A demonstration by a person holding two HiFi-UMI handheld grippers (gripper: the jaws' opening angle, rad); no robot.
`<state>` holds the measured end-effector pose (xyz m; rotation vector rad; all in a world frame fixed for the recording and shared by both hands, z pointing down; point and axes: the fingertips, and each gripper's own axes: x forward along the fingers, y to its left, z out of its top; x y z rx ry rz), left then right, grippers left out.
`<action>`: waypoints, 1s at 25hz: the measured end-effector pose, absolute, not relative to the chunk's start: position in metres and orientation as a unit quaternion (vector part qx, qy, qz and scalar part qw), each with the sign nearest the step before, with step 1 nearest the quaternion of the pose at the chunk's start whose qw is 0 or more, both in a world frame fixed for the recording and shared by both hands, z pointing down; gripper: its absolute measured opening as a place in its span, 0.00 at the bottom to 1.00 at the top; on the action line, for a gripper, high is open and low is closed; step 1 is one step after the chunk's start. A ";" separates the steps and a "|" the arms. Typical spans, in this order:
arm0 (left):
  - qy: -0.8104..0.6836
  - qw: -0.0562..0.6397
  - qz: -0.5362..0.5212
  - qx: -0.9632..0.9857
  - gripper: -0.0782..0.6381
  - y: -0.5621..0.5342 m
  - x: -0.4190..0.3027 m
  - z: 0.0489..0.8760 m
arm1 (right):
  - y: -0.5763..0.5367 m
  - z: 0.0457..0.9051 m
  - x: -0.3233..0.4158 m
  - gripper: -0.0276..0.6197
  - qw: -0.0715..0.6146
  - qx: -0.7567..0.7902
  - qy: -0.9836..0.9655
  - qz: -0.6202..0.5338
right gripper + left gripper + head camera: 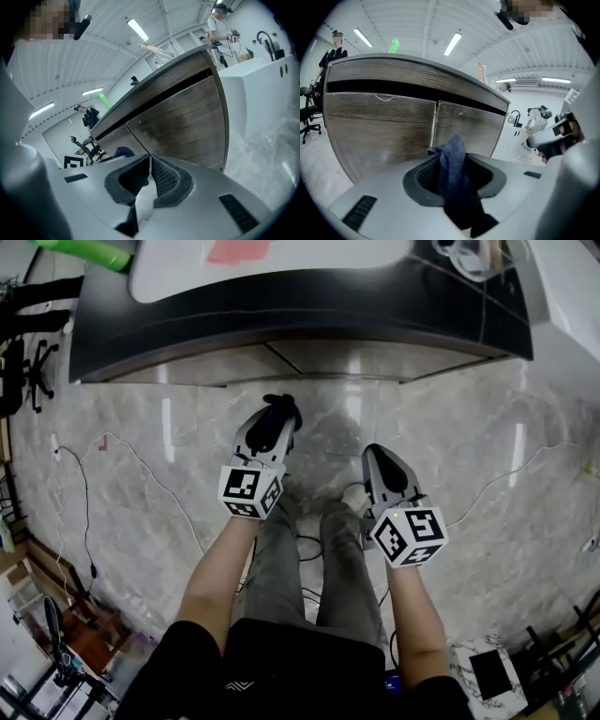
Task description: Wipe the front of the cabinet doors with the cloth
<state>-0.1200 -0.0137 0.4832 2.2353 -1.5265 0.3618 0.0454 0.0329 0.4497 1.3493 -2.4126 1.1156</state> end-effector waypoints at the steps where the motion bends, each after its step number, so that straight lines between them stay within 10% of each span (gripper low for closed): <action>1: -0.550 0.202 0.128 0.800 0.29 -0.012 -0.118 0.479 | 0.033 0.446 0.047 0.10 0.083 0.448 -0.810 0.370; 25: -0.561 0.167 0.055 0.809 0.29 -0.084 -0.116 0.413 | -0.016 0.418 0.036 0.10 0.026 0.485 -0.790 0.375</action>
